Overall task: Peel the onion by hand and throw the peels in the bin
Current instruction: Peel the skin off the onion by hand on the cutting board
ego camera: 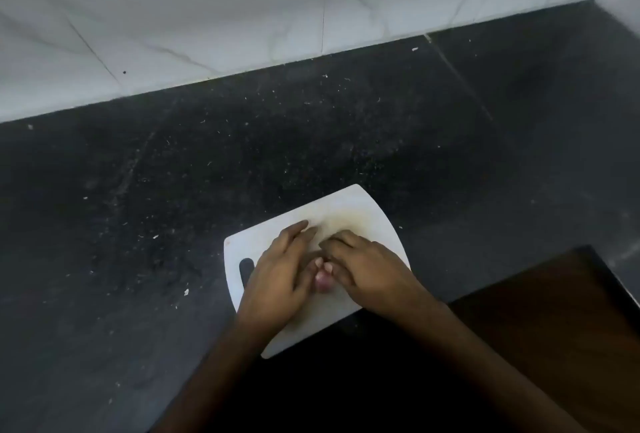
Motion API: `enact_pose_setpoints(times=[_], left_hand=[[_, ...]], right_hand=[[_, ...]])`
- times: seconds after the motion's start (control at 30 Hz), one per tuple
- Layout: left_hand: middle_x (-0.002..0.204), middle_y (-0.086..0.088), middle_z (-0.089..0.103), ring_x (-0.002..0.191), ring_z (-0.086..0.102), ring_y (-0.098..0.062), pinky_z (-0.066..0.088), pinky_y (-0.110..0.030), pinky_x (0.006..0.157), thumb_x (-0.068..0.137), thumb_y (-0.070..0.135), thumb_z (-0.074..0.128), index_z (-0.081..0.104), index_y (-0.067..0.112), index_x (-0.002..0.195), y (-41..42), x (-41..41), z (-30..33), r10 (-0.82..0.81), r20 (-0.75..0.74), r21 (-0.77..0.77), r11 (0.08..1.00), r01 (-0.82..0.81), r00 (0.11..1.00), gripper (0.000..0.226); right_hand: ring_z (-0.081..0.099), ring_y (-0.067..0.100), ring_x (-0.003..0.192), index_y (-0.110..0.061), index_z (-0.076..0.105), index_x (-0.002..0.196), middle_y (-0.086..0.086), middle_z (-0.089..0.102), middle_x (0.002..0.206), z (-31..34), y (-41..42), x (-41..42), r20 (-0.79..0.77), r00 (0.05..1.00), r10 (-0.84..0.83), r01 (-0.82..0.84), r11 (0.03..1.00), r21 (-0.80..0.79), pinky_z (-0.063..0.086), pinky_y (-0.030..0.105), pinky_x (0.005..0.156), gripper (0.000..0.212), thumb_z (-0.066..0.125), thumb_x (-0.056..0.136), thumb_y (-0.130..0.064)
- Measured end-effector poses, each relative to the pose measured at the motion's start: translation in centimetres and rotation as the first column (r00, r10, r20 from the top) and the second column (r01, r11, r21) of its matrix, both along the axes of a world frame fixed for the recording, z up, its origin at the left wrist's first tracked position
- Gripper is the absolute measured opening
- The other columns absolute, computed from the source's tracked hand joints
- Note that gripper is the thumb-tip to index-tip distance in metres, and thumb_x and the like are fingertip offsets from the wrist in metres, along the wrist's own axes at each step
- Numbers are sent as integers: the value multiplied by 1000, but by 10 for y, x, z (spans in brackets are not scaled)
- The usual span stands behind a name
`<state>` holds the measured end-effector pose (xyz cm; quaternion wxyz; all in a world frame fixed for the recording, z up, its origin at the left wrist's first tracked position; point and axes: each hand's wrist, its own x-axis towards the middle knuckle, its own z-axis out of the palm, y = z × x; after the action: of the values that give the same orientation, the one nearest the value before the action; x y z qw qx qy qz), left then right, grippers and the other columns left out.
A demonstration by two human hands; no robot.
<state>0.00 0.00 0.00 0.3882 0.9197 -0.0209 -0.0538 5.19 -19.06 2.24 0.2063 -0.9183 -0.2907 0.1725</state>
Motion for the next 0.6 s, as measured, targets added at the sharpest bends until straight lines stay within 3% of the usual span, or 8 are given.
enact_pose_setpoints(times=[0.1,0.2,0.27,0.33,0.5,0.6], left_hand=[[149,7,52,135,53,-12,44,-35,114,102,50,42,56,22,150,2,-4,-3,-11,1,-18,1000,11,1000,57],[135,7,57,125,55,-7,25,-2,104,109,35,52,59,21,146,-3,-9,-3,2,3,20,1000,-2,1000,40],[129,6,60,121,58,-8,18,5,98,109,29,56,62,18,144,-5,-10,-5,39,-4,-4,999,-39,999,37],[125,6,62,118,60,-7,23,5,97,108,33,56,64,17,141,-10,-10,-6,79,-19,-69,994,-81,997,37],[126,2,67,112,56,18,22,5,100,106,22,62,65,12,138,-29,-10,-8,246,20,-134,961,-242,969,34],[130,8,65,124,59,2,39,-11,104,105,39,57,61,20,142,-35,-9,-16,306,13,-210,932,-296,952,41]], right_hand=[[56,15,113,-26,56,132,-9,55,128,-2,1,-4,-43,999,-7,8,1000,27,47,34,87,33,46,105,-41],[51,11,119,-28,52,138,-13,53,135,-5,-1,-7,-94,995,-24,28,999,47,46,32,92,43,54,100,-49],[48,13,121,-28,48,144,-11,50,138,-9,-4,-3,-112,994,15,-9,999,50,47,36,96,57,60,95,-55],[49,16,121,-26,46,146,-9,50,136,-15,-6,0,-102,993,60,-55,997,46,48,40,96,66,63,91,-58],[54,14,122,-23,47,145,-9,50,137,-24,-12,14,-38,996,76,-71,989,133,50,39,95,64,64,91,-51],[54,15,127,-21,47,148,-7,51,142,-31,-13,26,-17,997,75,-71,983,170,50,40,100,65,65,91,-49]])
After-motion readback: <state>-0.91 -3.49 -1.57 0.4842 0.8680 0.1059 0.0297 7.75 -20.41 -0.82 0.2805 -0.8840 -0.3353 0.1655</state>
